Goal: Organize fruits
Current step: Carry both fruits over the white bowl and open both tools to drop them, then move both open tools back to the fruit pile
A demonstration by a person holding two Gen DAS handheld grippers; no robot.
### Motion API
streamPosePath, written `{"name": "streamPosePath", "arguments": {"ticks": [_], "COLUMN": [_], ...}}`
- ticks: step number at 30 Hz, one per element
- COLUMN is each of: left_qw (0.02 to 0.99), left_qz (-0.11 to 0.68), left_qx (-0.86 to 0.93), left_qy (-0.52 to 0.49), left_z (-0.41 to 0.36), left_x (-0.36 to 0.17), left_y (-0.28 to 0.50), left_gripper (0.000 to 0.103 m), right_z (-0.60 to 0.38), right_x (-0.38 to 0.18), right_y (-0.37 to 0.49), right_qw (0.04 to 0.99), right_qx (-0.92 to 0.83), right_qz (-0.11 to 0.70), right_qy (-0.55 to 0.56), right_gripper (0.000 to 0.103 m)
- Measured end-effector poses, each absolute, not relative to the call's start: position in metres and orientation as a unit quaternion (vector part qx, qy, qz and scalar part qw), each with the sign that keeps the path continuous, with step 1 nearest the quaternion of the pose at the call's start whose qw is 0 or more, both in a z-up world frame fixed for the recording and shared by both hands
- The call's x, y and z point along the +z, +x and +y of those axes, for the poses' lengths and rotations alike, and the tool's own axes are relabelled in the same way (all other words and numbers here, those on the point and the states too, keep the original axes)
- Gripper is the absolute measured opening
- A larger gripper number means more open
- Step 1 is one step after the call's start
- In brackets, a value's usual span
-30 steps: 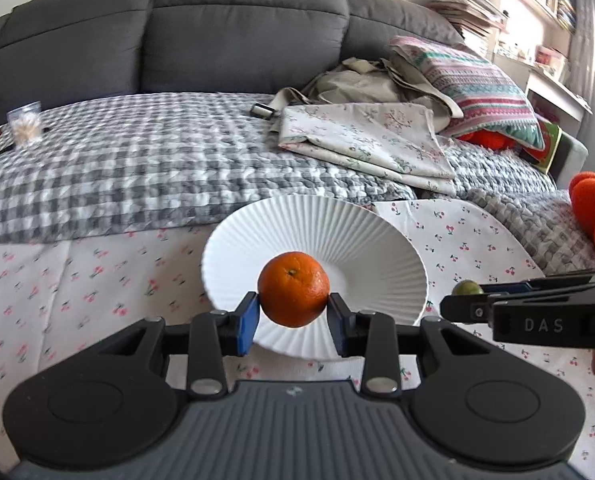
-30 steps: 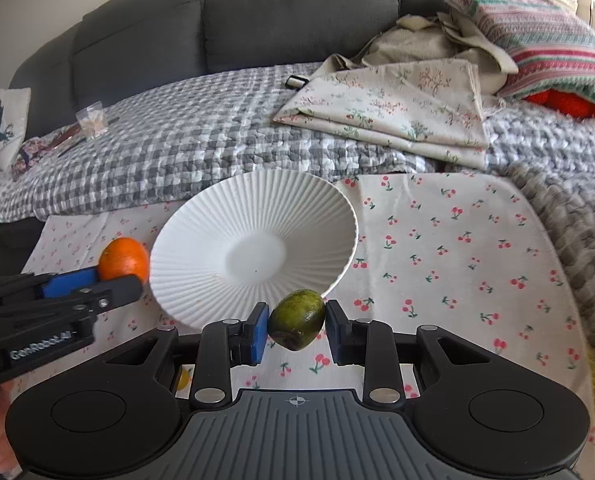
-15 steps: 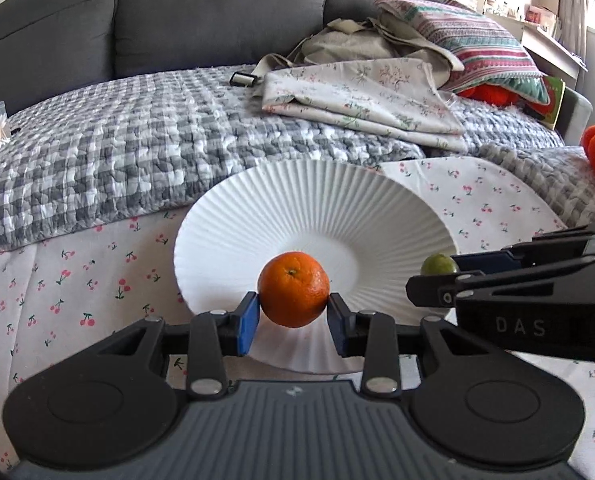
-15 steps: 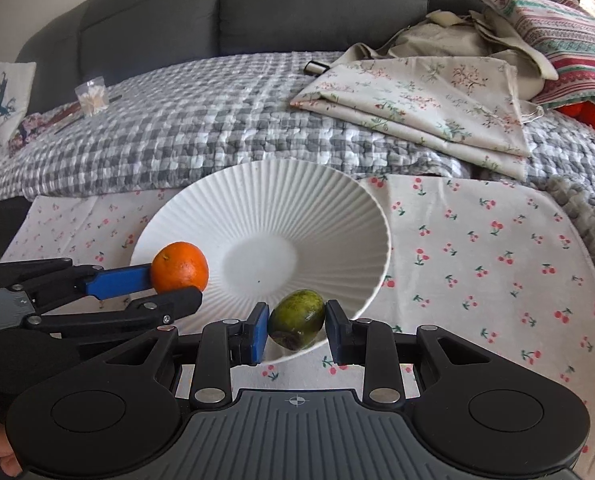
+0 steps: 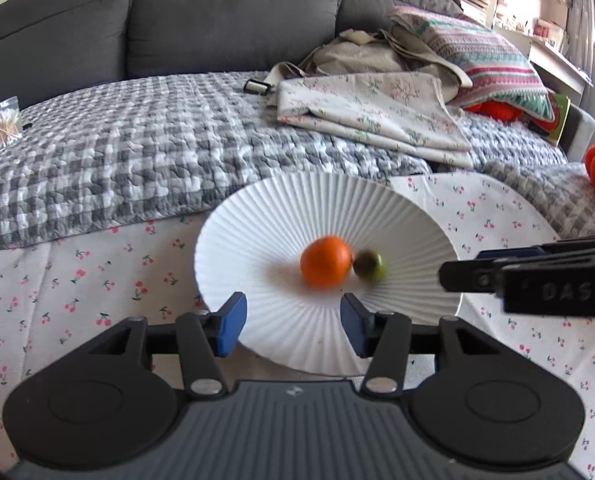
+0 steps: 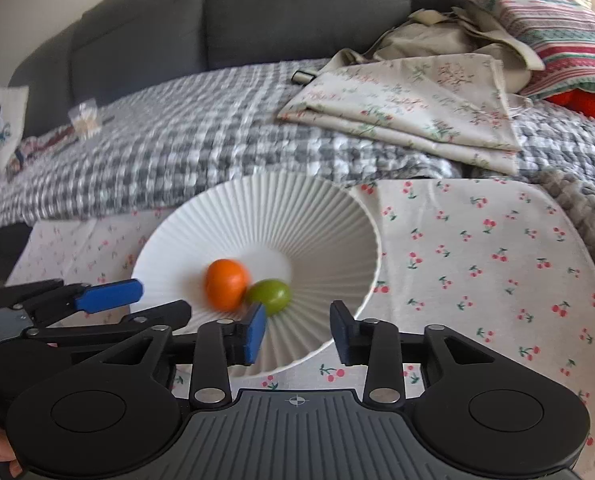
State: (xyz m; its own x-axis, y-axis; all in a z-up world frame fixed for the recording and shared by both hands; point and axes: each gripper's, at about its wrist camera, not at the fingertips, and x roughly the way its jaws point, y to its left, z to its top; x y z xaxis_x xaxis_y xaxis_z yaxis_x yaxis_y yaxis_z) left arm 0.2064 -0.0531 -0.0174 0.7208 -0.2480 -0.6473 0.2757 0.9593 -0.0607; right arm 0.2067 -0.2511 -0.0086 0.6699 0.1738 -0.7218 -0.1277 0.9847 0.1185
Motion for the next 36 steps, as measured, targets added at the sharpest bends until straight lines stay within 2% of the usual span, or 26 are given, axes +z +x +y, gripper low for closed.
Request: {"name": "streamPosePath", "arguments": {"ticks": [3,9,14,18,24,26,36], "left_qw": [0.927,0.93,0.933,0.934,0.928,0.927,0.921], "left_qz": [0.347,0.344,0.34,0.341,0.355,0.359,0.371], "left_qx": [-0.138,-0.128,-0.116,-0.107,-0.099,-0.099,-0.101], "left_qy": [0.013,-0.005,-0.009,-0.022,-0.045,-0.052,-0.061], "left_z": [-0.048,-0.036,-0.026,-0.012,0.004,0.008,0.026], "left_x": [-0.01,0.005,0.015,0.022,0.024,0.024,0.018], "left_y": [0.202,0.185,0.166,0.151,0.128,0.12,0.091], "left_gripper": [0.052,0.055,0.064,0.07,0.078,0.084,0.088], "right_z": [-0.26,-0.276,-0.276,-0.272,-0.269,-0.268,-0.266], "right_x": [0.004,0.024,0.032,0.047,0.063,0.067,0.059], "right_y": [0.201,0.183,0.162,0.141,0.113,0.105,0.072], "right_qw": [0.917,0.921,0.919,0.924,0.922,0.921,0.913], "right_qx": [0.077,0.07,0.084,0.098,0.113,0.118,0.124], "right_qz": [0.389,0.375,0.374,0.359,0.351,0.351,0.372], "right_qy": [0.046,0.083,0.09,0.09,0.117,0.123,0.117], "right_gripper": [0.042,0.064,0.07,0.081,0.085,0.089,0.09]}}
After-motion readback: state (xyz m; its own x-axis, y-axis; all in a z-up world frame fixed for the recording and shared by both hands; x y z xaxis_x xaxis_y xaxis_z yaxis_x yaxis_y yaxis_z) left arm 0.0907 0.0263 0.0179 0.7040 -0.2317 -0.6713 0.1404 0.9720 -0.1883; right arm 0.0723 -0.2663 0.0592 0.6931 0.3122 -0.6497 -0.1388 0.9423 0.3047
